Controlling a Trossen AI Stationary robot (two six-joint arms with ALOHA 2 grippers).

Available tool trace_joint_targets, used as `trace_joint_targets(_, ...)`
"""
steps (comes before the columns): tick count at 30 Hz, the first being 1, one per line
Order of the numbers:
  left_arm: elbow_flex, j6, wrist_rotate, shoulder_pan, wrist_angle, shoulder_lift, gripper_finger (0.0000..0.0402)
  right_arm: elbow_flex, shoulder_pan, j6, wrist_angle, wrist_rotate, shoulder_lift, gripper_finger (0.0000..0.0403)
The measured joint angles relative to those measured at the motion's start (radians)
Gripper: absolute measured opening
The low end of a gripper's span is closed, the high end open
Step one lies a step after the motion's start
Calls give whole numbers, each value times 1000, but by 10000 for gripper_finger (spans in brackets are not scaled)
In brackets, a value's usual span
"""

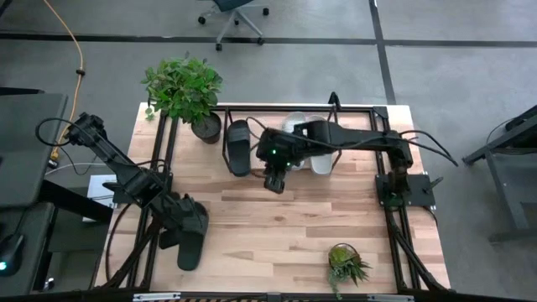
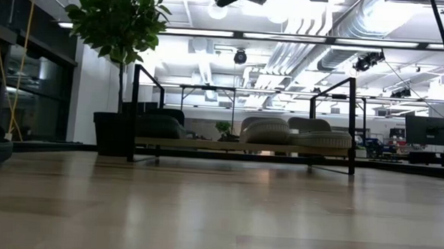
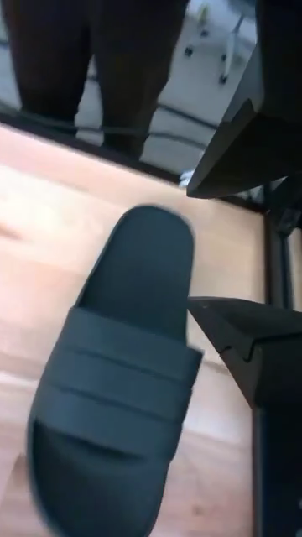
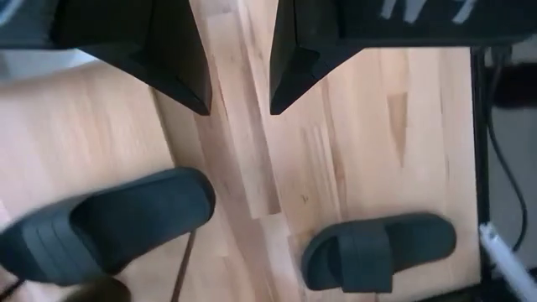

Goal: Pick and place slides into the shelf
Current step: Put the black slipper on the shelf

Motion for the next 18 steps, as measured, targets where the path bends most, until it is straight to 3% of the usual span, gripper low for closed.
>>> trace_joint_targets(12,0,63,-202,-91,-46,154,123,0,123,293,-58,222,0,114)
trace_joint_targets(18,0,-17,-270,-144,-38,212,116,0,166,343,-114,282,0,114)
